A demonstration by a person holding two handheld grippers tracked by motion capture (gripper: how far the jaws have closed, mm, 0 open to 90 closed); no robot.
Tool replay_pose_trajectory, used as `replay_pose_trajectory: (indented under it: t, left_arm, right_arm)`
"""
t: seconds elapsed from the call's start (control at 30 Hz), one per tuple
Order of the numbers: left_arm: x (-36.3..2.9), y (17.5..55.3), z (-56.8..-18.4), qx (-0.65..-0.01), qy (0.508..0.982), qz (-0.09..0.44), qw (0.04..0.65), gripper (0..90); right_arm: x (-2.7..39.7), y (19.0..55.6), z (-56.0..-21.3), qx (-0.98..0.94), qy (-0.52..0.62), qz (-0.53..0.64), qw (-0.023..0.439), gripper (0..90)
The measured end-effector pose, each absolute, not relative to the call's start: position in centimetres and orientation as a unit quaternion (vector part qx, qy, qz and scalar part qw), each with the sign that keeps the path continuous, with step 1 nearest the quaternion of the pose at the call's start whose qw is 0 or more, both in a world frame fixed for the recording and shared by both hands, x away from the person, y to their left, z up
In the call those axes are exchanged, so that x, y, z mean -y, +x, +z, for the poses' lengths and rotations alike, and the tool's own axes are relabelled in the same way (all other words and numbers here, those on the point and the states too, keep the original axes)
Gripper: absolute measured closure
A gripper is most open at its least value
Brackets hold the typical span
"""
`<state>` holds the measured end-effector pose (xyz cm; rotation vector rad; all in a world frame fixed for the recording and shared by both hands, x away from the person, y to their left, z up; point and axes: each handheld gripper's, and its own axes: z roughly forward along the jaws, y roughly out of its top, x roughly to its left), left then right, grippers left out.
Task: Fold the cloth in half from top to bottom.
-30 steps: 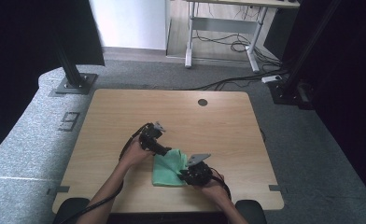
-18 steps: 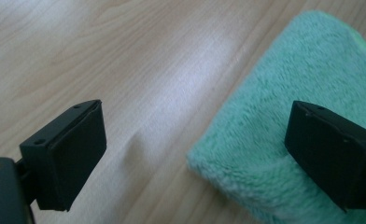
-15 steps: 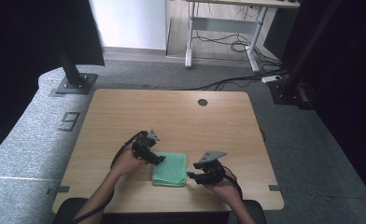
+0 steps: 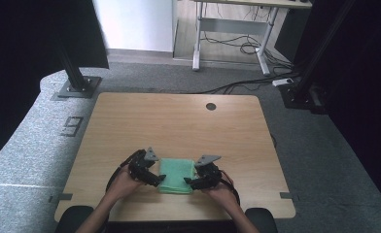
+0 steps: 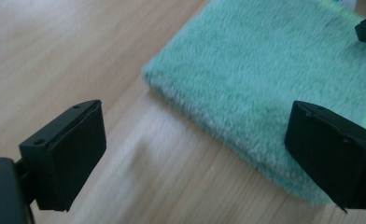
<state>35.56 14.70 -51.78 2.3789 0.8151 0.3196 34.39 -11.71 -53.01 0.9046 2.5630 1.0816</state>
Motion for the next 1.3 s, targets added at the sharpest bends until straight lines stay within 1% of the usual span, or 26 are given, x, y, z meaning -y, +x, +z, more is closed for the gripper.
replay_pose_trajectory:
  t: [0.13,0.27,0.43,0.53,0.7,0.73,0.8,0.9,1.03,1.13,1.3]
  left_arm:
    - [-14.9,34.7,-52.5,-0.318,0.89,0.115,0.305,5.8]
    - [-14.7,33.9,-52.8,-0.326,0.885,0.115,0.311,5.7]
    - [-14.7,33.2,-53.3,-0.332,0.885,0.137,0.297,5.5]
    - [-14.7,33.2,-53.6,-0.338,0.882,0.14,0.297,4.7]
    - [-14.8,33.5,-54.0,-0.346,0.879,0.14,0.297,0.0]
    - [-14.8,33.5,-54.0,-0.348,0.878,0.139,0.298,0.0]
    - [-14.8,33.6,-54.1,-0.353,0.875,0.136,0.301,0.0]
    - [-14.9,33.9,-54.3,-0.357,0.872,0.13,0.307,0.0]
    - [-15.2,34.6,-54.5,-0.366,0.867,0.115,0.317,0.0]
    - [-15.2,34.9,-54.6,-0.367,0.865,0.117,0.322,0.0]
    - [-15.1,35.5,-54.7,-0.367,0.863,0.119,0.326,0.0]
  right_arm:
    - [12.1,33.6,-53.3,-0.874,0.308,0.356,0.121,28.4]
    - [12.8,33.2,-53.8,-0.868,0.322,0.36,0.116,28.0]
    - [12.9,33.0,-54.1,-0.867,0.331,0.355,0.118,26.4]
    - [12.7,32.9,-54.3,-0.864,0.335,0.353,0.125,24.9]
    - [12.9,32.9,-54.5,-0.859,0.344,0.359,0.118,25.0]
    - [12.9,33.0,-54.5,-0.86,0.341,0.36,0.119,24.0]
    - [12.9,33.1,-54.5,-0.861,0.343,0.354,0.125,18.3]
    - [13.0,33.4,-54.7,-0.859,0.352,0.351,0.122,12.8]
    - [13.0,33.7,-54.8,-0.859,0.353,0.35,0.124,9.2]
    - [13.1,34.0,-54.9,-0.856,0.359,0.349,0.126,6.0]
    - [13.3,34.9,-55.0,-0.853,0.366,0.348,0.131,5.5]
